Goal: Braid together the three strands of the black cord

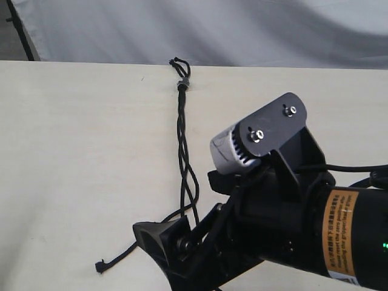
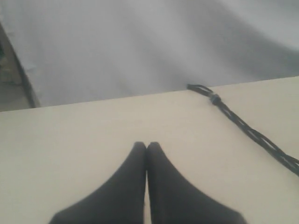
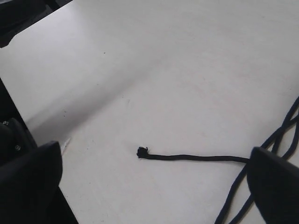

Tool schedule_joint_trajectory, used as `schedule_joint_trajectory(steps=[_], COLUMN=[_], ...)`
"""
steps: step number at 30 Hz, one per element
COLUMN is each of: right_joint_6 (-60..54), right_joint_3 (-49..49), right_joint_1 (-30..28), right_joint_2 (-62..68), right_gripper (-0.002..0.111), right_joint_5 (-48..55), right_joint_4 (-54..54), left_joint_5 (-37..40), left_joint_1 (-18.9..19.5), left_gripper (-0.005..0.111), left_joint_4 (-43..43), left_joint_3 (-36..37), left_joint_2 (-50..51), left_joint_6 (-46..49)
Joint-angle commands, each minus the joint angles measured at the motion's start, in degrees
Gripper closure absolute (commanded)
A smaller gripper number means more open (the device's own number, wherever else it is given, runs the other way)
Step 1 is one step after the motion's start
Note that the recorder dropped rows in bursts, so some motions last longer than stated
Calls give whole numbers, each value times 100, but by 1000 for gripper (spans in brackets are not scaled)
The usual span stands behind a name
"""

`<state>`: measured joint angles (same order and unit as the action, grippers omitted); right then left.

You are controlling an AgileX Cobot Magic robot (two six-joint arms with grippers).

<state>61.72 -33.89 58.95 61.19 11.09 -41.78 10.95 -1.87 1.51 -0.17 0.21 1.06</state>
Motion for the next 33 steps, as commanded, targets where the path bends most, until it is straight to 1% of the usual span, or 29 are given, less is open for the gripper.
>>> schedule_joint_trajectory(steps=[1,4,7,11,14,19,22,25,27,29,30,32,33], right_joint_6=[-2,128,496,1552,1884,1884,1727,1249,968,564,-30,-1777,-2879], right_joint_3=[-4,-4,-4,-4,-4,58,355,909,1320,1694,1876,2236,2437], right_joint_1=[-4,-4,-4,-4,-4,-4,-4,-4,-4,-4,-4,-4,-4], right_joint_2=[-42,-42,-101,-352,-707,-1476,-1854,-2119,-2223,-2342,-2353,-2353,-2353], right_gripper=[4,4,4,4,4,4,4,4,4,4,4,4,4], right_joint_5=[-47,92,520,1561,2211,2330,1921,941,29,-387,-535,-819,-1061], right_joint_4=[-156,-713,-1135,-2115,-2299,-2079,-2079,-2079,-2104,-1925,-1419,103,1164], left_joint_5=[18,18,18,18,18,18,18,18,18,18,18,18,18], left_joint_1=[526,599,599,599,599,599,599,599,599,599,599,599,599], left_gripper=[106,106,106,106,106,106,106,106,106,106,106,106,106], left_joint_4=[-62,-62,-62,-62,-62,-62,-62,-62,-62,-62,-62,-62,-62], left_joint_3=[17,17,17,17,17,17,17,17,17,17,17,17,17], left_joint_2=[-21,-21,-21,-21,-21,-21,-21,-21,-21,-21,-21,-21,-21], left_joint_6=[20,20,20,20,20,20,20,20,20,20,20,20,20])
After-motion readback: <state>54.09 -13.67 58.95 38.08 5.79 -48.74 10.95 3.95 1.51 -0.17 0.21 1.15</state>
